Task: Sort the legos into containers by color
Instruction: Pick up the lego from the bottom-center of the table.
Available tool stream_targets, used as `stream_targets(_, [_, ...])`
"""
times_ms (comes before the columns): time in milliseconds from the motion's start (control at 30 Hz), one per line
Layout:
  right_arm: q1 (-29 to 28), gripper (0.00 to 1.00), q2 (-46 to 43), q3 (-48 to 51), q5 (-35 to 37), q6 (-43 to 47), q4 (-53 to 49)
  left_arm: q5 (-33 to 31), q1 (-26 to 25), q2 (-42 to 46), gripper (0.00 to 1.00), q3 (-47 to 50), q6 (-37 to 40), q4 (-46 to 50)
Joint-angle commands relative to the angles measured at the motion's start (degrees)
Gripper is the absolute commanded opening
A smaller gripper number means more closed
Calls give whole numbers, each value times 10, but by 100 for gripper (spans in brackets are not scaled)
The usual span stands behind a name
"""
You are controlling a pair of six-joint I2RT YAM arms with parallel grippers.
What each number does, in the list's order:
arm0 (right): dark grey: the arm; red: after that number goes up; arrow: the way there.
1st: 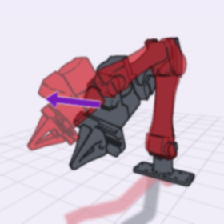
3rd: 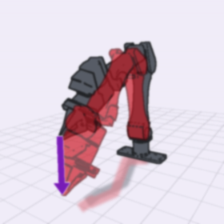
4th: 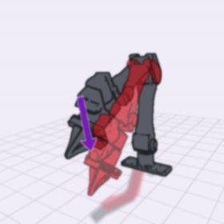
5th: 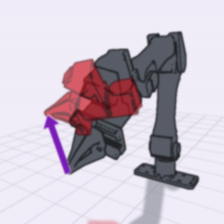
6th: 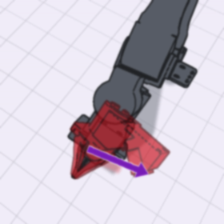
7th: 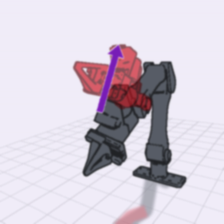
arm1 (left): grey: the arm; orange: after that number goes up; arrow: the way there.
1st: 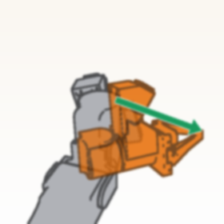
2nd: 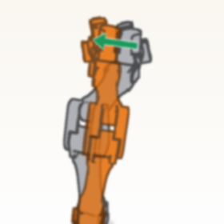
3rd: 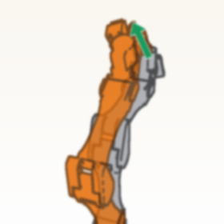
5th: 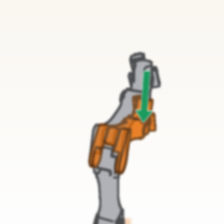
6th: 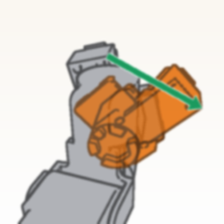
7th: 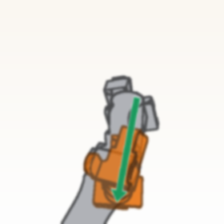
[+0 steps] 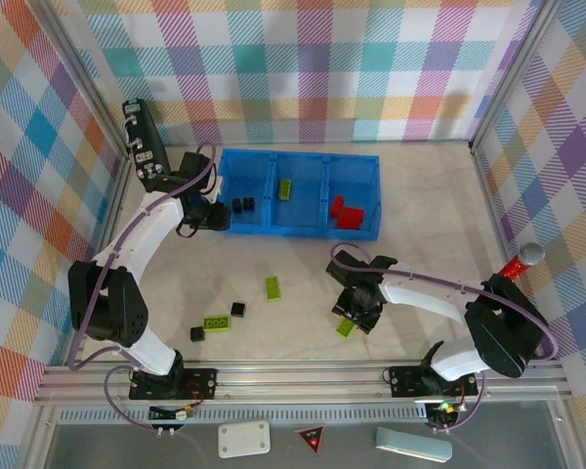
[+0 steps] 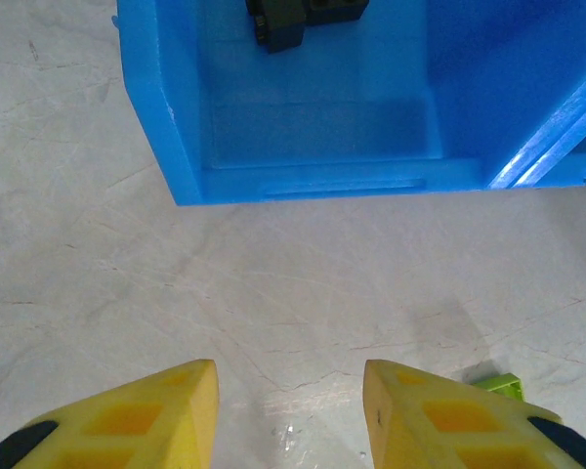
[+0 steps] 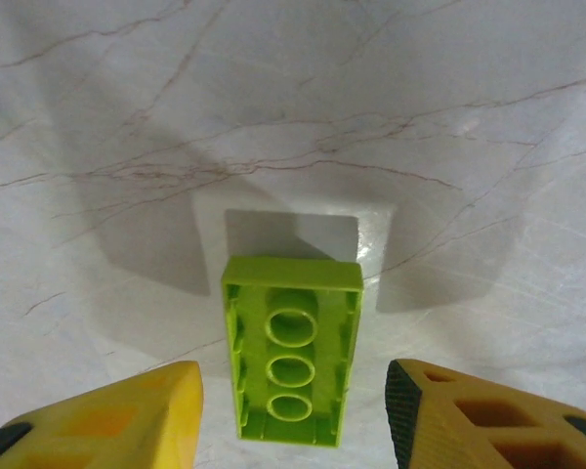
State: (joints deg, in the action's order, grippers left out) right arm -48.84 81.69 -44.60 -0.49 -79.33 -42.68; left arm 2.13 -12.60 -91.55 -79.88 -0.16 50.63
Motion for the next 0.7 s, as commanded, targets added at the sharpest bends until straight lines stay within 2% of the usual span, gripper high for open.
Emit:
stream_targets(0, [-4, 54, 11, 3, -11, -19, 1, 10, 6, 4, 43, 6, 8, -1])
stream_targets(300, [-4, 54, 25, 3, -13, -18, 6, 10, 6, 5, 43, 5, 10, 3])
stream_targets(667, [-4, 48, 43, -2, -11, -12, 9, 5, 6, 7, 43, 5, 12, 5])
